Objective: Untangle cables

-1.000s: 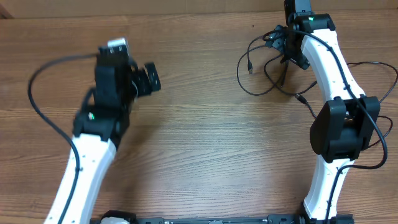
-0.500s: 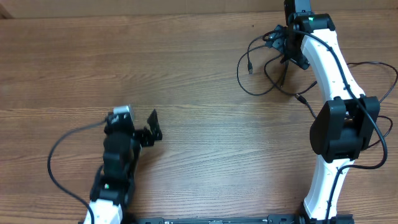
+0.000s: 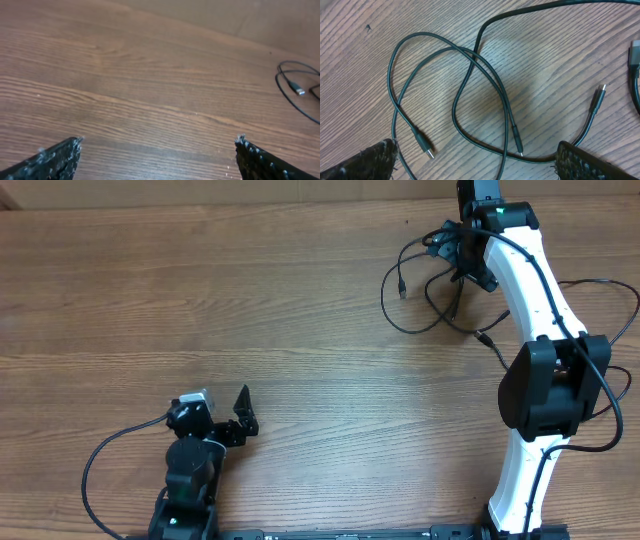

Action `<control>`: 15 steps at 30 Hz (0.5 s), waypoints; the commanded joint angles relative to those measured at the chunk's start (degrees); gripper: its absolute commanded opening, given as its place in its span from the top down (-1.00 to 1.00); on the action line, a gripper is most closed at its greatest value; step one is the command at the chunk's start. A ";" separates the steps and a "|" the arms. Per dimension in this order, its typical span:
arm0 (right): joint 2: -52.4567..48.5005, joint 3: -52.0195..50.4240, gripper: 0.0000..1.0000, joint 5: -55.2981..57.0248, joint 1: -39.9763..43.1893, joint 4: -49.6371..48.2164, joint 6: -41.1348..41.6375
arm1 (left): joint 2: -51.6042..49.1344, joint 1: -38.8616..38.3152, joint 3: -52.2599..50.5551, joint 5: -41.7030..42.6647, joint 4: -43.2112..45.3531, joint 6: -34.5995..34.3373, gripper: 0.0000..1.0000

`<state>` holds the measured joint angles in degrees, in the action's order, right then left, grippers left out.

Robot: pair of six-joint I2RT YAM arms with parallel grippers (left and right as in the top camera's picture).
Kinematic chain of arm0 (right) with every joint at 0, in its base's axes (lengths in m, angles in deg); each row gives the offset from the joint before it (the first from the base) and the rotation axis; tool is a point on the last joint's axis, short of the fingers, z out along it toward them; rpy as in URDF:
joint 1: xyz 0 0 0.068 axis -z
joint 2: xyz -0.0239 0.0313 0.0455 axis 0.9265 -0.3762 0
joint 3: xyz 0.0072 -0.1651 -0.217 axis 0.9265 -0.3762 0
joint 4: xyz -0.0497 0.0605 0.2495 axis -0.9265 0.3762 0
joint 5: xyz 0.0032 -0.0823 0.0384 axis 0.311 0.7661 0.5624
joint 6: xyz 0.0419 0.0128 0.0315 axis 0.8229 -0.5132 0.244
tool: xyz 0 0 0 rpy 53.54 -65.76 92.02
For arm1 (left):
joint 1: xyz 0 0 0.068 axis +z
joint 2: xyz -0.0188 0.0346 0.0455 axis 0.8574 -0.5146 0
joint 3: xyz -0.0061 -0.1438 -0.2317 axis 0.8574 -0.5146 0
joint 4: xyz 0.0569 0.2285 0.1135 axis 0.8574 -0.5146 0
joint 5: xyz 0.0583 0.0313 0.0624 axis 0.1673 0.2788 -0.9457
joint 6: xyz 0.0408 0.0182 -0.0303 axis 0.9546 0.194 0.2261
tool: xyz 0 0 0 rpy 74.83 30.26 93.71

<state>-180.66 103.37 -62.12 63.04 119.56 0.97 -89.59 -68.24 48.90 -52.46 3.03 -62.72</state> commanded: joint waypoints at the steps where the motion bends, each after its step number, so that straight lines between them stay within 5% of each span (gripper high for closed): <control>1: -0.02 0.76 -1.00 0.61 0.17 -0.02 -0.11 | 4.50 1.92 -0.26 -1.57 -3.52 1.07 -0.99; 7: -0.02 0.76 -1.00 0.61 0.17 -0.02 -0.11 | 14.14 5.86 -0.26 -1.29 -12.98 1.36 -0.99; 15: -0.02 0.76 -1.00 0.61 0.17 -0.02 -0.11 | 22.14 9.53 -0.24 0.17 -12.94 9.40 -0.99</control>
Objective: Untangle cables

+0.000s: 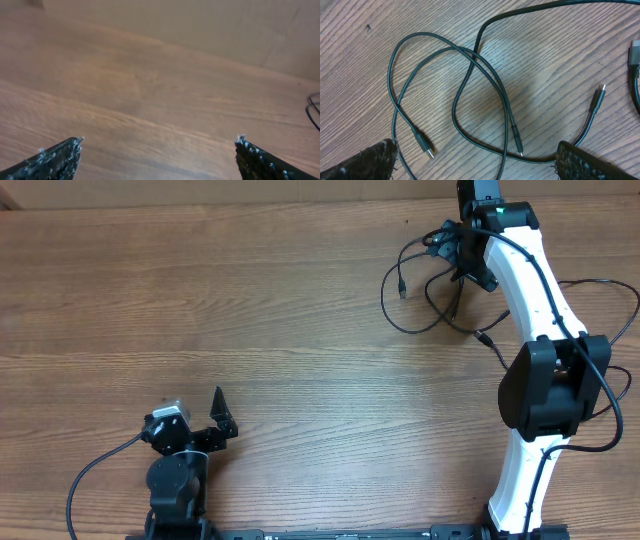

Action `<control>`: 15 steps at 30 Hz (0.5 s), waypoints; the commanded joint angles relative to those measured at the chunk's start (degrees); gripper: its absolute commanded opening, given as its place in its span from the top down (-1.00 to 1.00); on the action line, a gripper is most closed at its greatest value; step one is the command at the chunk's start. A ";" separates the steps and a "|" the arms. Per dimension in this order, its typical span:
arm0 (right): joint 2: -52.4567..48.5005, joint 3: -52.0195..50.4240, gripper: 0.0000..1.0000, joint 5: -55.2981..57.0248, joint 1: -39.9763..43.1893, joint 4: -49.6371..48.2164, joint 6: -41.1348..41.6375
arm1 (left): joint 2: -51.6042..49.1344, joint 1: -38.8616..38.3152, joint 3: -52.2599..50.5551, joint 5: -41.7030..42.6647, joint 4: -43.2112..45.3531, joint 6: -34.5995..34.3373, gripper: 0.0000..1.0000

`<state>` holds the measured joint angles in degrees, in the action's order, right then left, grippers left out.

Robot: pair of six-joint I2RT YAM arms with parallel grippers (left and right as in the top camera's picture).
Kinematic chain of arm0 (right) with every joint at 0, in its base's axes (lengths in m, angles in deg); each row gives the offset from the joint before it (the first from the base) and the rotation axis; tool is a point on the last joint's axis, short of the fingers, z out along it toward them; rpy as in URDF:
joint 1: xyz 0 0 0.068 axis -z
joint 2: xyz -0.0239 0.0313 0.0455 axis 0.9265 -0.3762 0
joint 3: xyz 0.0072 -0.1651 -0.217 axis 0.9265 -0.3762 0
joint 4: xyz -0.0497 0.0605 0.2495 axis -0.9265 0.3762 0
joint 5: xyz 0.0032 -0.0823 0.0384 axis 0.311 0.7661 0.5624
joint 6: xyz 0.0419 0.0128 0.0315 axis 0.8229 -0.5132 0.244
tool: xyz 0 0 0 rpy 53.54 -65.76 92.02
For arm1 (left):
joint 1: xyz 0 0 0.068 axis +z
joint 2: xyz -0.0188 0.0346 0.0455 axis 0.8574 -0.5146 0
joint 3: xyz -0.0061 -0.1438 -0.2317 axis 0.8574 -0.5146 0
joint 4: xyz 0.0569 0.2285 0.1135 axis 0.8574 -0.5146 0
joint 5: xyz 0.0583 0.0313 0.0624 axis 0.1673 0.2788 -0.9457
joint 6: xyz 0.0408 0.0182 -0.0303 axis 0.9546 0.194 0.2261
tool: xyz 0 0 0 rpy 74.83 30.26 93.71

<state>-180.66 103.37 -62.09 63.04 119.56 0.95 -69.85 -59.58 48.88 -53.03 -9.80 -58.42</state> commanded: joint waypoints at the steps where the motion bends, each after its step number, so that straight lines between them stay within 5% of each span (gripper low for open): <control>1: -0.02 0.76 -1.00 0.59 0.17 -0.02 -0.09 | 3.43 0.98 -0.22 0.72 -0.11 5.88 -0.99; 15: -0.02 0.76 -0.99 0.59 0.17 -0.02 -0.09 | 8.31 1.01 -0.22 1.14 -0.13 8.55 -0.99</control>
